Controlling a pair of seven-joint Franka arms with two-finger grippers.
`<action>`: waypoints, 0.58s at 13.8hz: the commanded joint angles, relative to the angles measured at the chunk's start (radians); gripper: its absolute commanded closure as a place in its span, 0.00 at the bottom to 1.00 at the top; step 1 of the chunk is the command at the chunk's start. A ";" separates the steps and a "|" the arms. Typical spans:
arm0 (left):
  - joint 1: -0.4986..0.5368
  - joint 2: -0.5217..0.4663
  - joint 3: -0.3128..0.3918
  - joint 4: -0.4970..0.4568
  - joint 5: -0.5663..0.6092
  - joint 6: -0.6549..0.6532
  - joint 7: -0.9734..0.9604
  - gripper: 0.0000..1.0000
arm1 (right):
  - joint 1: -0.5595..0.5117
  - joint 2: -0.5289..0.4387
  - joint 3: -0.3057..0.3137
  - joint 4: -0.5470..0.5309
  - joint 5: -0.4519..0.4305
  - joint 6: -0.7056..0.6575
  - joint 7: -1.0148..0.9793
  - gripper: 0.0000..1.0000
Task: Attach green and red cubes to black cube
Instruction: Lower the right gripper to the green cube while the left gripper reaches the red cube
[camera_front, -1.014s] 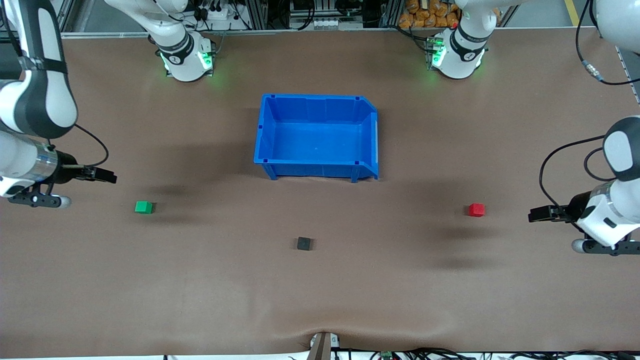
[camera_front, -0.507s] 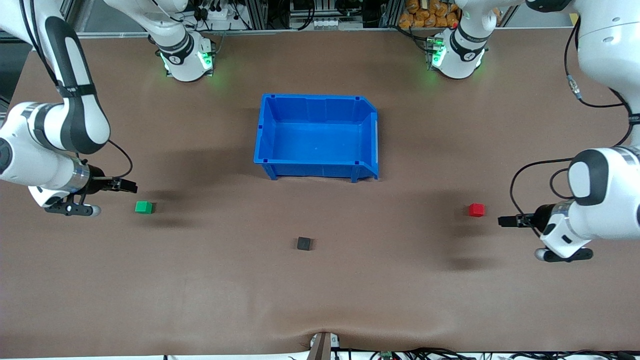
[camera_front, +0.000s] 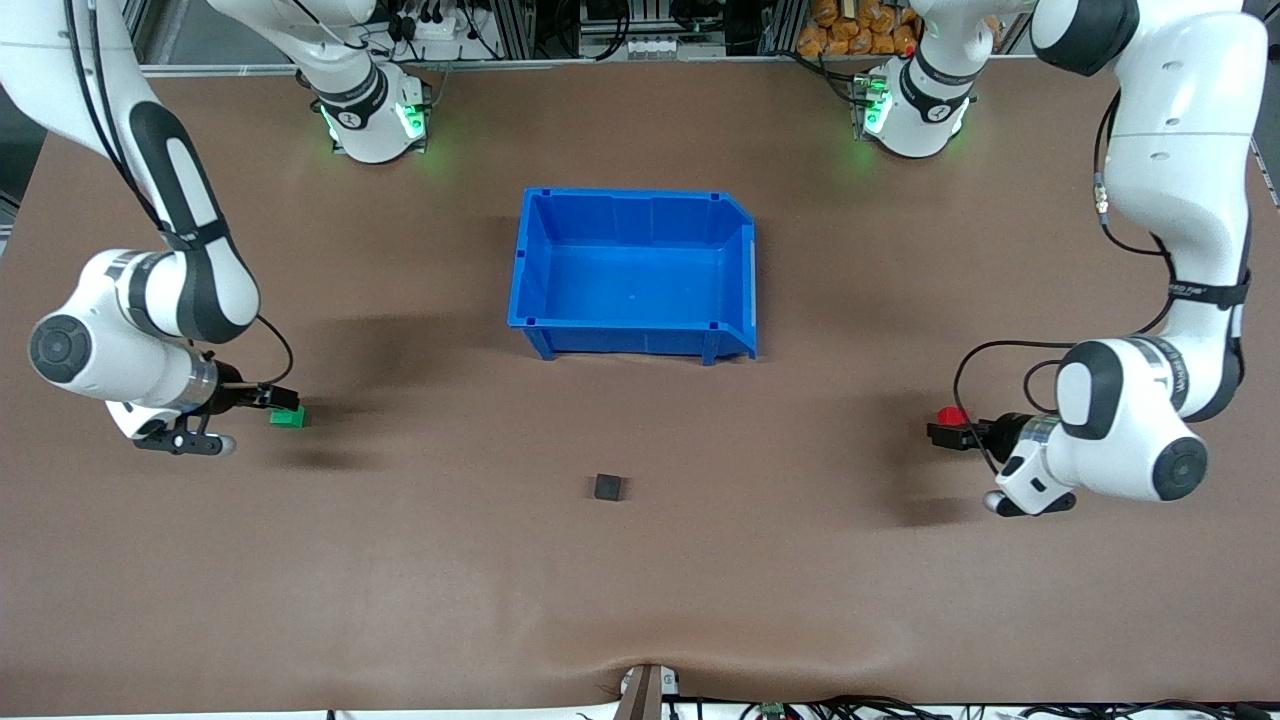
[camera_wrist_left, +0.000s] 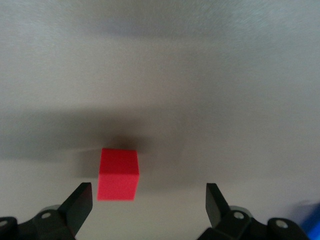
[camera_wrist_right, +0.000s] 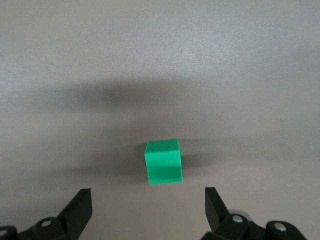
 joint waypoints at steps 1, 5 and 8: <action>-0.020 -0.010 0.002 0.002 0.088 0.012 -0.009 0.00 | 0.013 0.039 0.001 0.006 -0.007 0.038 -0.010 0.00; -0.034 -0.012 0.002 -0.001 0.186 0.012 0.003 0.03 | 0.015 0.096 0.001 0.006 -0.007 0.107 -0.010 0.00; -0.032 -0.007 0.000 -0.008 0.188 0.012 0.008 0.07 | 0.012 0.114 0.000 0.006 -0.007 0.130 -0.025 0.00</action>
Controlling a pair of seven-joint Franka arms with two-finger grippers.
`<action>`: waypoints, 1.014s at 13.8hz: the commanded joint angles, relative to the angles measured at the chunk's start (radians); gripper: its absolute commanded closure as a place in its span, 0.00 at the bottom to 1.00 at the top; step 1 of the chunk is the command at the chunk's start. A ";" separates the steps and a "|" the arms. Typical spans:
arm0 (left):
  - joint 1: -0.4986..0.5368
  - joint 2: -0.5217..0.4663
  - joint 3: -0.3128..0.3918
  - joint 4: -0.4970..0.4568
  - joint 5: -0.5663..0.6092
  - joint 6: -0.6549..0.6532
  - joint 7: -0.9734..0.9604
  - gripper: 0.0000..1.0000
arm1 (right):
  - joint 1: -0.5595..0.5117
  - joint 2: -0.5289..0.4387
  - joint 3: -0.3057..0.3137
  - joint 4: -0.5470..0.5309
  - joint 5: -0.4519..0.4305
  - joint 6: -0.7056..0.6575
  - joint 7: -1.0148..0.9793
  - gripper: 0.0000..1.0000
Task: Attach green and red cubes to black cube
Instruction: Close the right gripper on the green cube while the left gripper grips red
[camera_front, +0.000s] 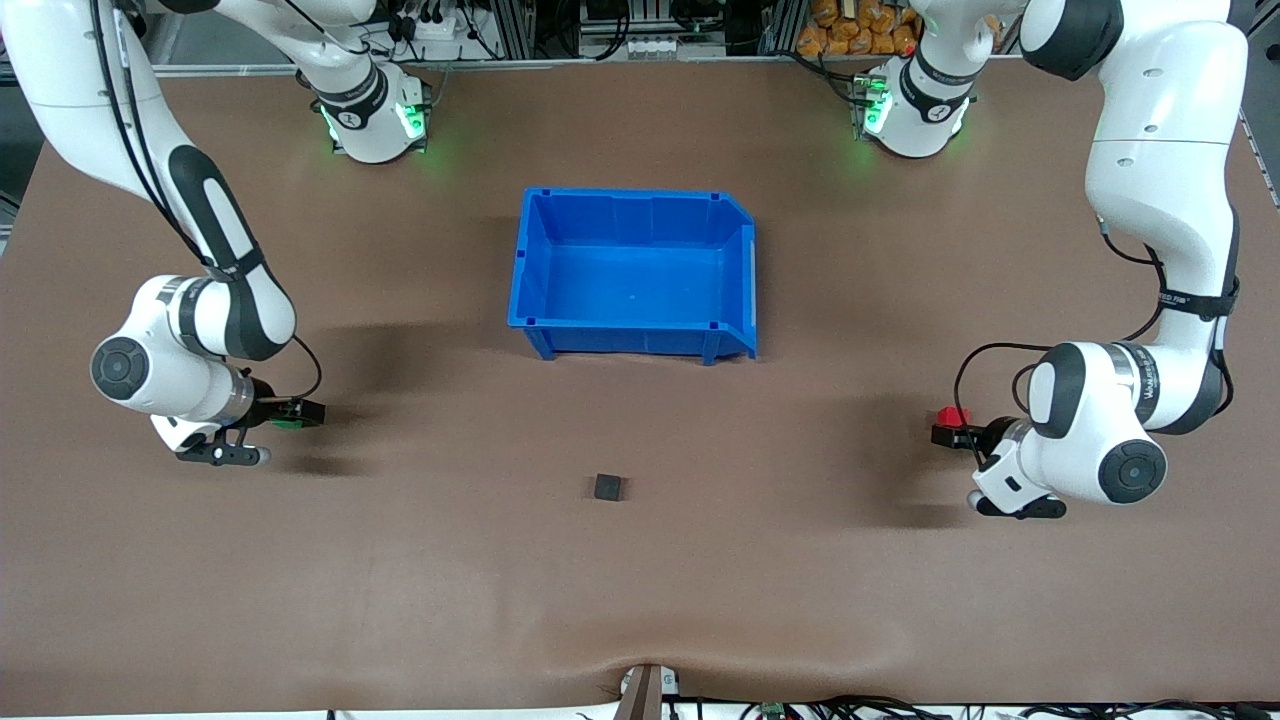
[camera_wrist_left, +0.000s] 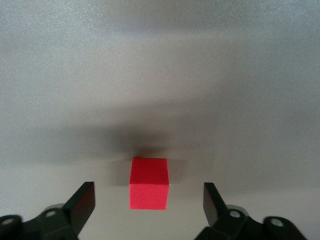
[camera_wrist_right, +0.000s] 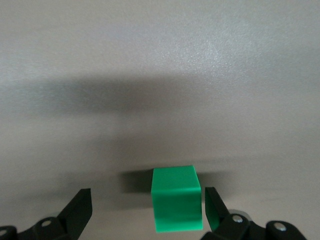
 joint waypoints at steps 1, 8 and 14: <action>-0.003 -0.002 0.001 -0.019 0.020 0.002 0.009 0.09 | -0.014 0.008 0.004 0.006 -0.007 0.009 -0.038 0.00; -0.004 0.022 0.000 -0.036 0.021 0.007 0.020 0.29 | -0.031 0.013 0.005 -0.025 -0.005 0.006 -0.086 0.19; -0.003 0.021 0.001 -0.045 0.021 0.007 0.042 0.45 | -0.052 0.012 0.005 -0.028 -0.005 0.005 -0.135 0.42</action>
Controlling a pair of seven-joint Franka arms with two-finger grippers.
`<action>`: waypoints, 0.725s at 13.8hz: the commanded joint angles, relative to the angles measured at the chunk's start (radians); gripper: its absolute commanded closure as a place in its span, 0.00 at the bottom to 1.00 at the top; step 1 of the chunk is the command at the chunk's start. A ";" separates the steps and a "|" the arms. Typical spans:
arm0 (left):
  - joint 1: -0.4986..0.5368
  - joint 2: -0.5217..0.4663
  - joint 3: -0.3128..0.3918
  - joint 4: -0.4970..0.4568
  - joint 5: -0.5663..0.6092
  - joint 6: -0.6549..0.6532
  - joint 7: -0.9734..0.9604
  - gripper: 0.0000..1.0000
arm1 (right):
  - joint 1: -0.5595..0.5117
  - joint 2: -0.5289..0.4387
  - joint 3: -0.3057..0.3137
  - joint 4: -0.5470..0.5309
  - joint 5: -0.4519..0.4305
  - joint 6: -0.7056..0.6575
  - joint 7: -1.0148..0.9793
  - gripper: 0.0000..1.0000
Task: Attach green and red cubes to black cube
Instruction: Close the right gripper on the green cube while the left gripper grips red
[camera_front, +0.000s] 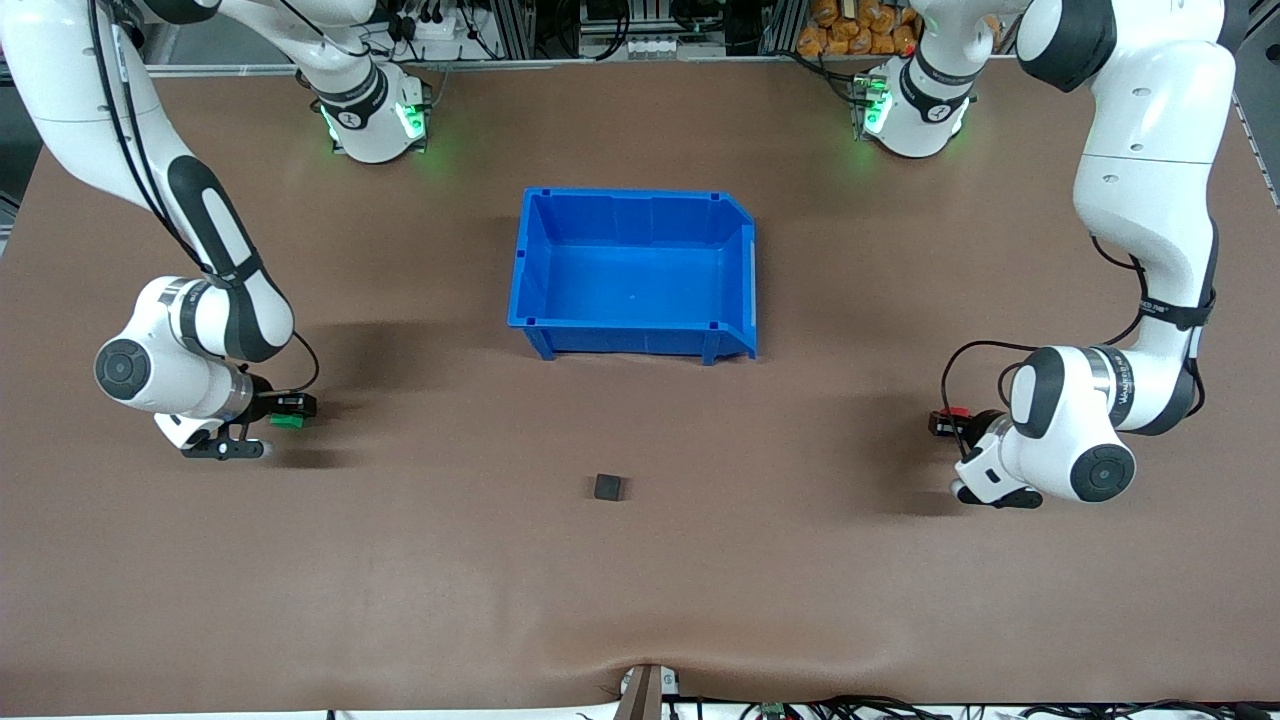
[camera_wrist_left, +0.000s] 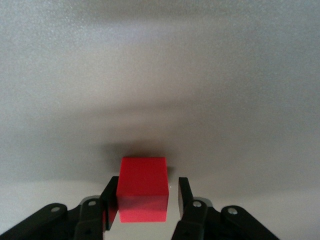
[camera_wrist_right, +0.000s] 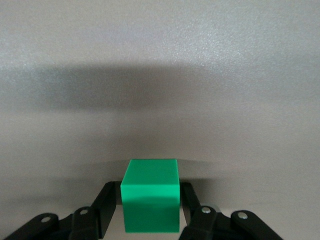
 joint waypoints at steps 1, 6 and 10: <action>-0.001 -0.008 0.000 -0.008 0.020 0.006 0.011 0.45 | -0.027 0.002 0.013 -0.007 -0.002 0.002 -0.033 0.42; 0.004 -0.005 0.001 -0.008 0.021 0.035 0.013 0.39 | -0.028 0.002 0.013 -0.005 -0.002 0.005 -0.035 0.42; 0.005 -0.005 0.001 -0.008 0.029 0.057 0.014 0.40 | -0.028 0.002 0.013 -0.005 -0.002 0.005 -0.035 0.47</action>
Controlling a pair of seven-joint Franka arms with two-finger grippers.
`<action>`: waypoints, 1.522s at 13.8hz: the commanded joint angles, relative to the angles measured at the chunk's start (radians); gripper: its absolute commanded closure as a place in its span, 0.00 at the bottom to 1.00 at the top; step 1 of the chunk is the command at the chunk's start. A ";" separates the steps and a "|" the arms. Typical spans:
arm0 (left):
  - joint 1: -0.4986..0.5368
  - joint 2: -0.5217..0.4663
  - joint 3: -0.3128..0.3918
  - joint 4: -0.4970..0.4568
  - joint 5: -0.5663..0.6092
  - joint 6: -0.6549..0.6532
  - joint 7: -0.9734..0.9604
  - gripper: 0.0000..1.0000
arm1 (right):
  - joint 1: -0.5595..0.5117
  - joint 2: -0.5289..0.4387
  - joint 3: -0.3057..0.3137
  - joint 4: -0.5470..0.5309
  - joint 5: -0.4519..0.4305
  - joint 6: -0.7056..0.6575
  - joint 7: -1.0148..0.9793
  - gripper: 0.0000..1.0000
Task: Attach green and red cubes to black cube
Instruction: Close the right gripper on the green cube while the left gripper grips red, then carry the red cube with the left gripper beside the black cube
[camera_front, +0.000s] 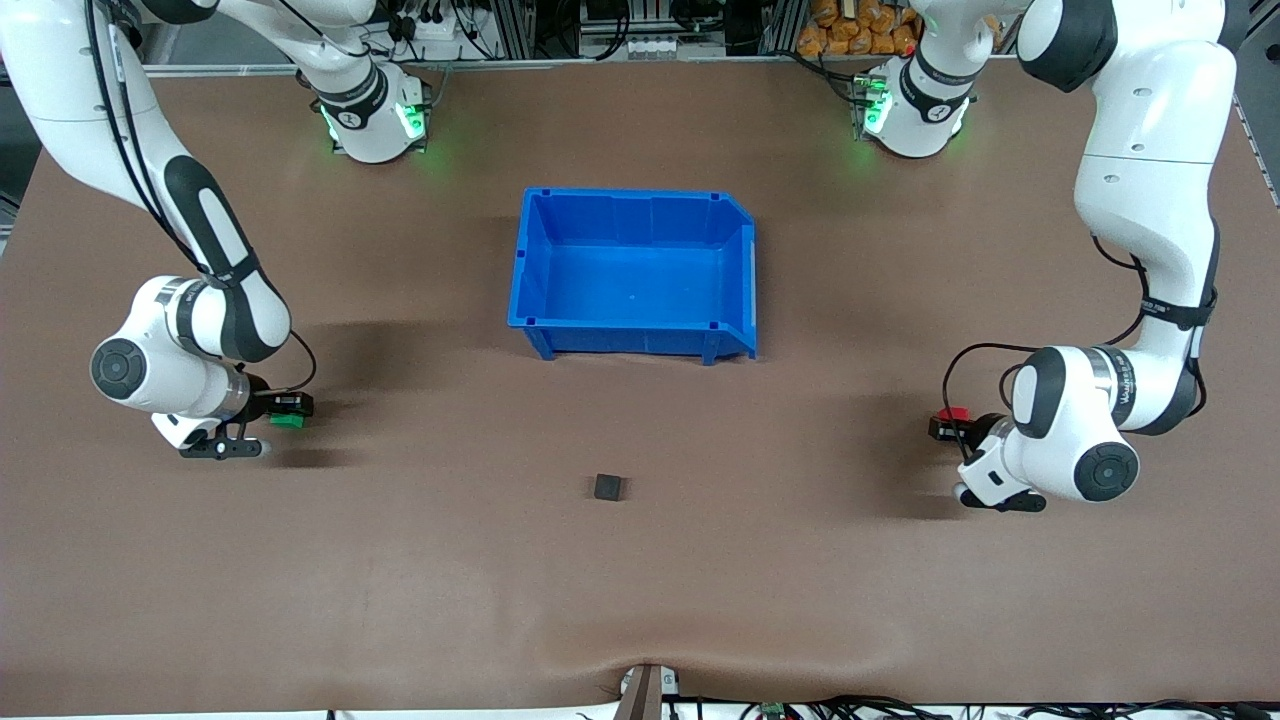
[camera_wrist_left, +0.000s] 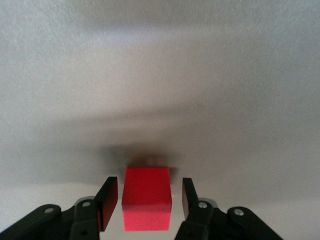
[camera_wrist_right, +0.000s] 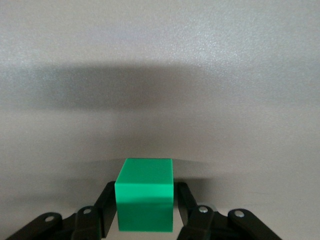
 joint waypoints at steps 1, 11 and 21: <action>0.003 -0.004 0.000 -0.008 0.028 0.016 0.013 0.42 | -0.022 0.002 0.012 -0.005 -0.001 0.005 -0.016 0.50; 0.005 -0.005 -0.002 -0.006 0.016 0.015 0.018 0.94 | -0.018 -0.008 0.012 -0.004 0.003 0.004 -0.018 1.00; -0.083 -0.011 -0.010 0.133 -0.135 0.004 -0.592 1.00 | -0.027 -0.074 0.007 0.024 0.002 -0.007 -0.473 1.00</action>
